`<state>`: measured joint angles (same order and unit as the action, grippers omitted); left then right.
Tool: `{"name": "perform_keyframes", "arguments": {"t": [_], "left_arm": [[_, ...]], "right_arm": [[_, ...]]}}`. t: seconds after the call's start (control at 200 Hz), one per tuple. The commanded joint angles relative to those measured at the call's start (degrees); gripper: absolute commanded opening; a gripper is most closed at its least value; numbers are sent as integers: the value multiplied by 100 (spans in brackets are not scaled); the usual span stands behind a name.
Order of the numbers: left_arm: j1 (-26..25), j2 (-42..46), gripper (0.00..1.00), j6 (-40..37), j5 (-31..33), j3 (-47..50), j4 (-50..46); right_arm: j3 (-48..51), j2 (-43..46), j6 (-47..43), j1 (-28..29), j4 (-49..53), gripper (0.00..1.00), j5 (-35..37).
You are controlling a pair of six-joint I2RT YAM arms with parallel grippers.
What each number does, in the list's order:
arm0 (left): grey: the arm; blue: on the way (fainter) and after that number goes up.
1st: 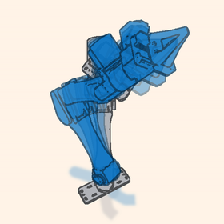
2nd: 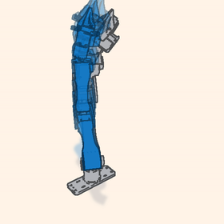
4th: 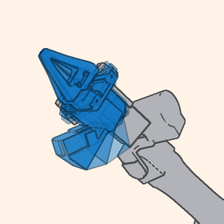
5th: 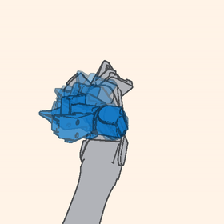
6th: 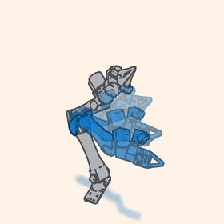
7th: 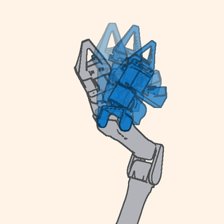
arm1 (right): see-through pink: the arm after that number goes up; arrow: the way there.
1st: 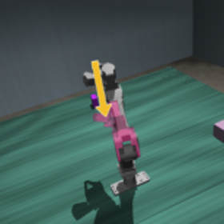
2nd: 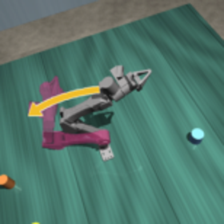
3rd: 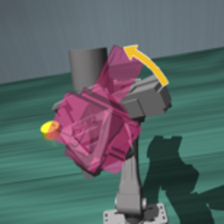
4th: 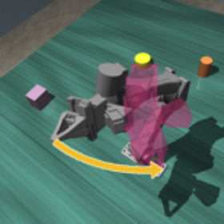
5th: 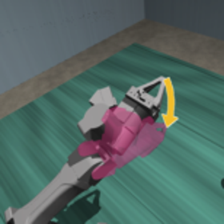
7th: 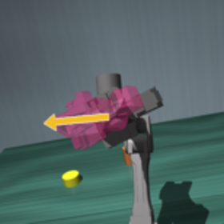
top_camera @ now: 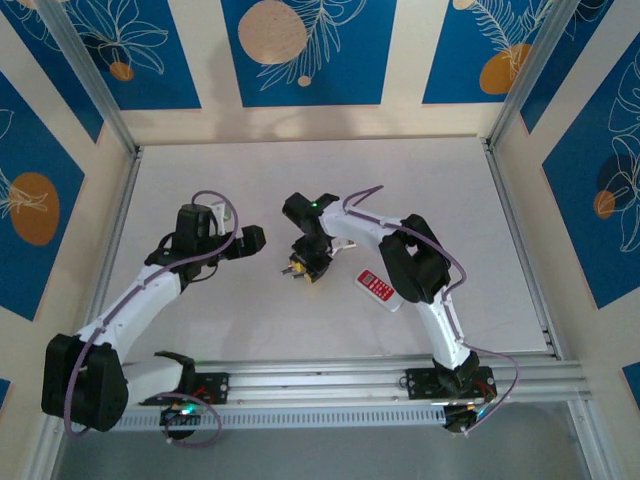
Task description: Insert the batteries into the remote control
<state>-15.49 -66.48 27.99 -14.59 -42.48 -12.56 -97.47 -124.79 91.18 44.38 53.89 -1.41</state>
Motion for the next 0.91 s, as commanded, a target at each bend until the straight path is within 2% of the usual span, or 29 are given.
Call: {"name": "perform_keyframes", "arguments": {"t": [0.0,0.135,0.43,0.57,0.745,0.9], "left_arm": [[37,-26,100,-13,-145,-85,150],[37,-10,100,-35,-128,-75,99],[37,-54,100,19,-154,-71,151],[37,-100,100,17,-174,-76,142],[34,-130,100,30,-199,-72,109],[37,-129,100,45,-193,-55,137]], "right_arm": [[-80,-78,241,53,192,39,-153],[-164,-240,257,48,165,36,-131],[-125,-270,4,9,307,22,441],[-33,-59,-292,36,224,21,656],[81,402,-1006,212,228,30,1021],[478,828,-1168,394,-24,42,1121]]}}
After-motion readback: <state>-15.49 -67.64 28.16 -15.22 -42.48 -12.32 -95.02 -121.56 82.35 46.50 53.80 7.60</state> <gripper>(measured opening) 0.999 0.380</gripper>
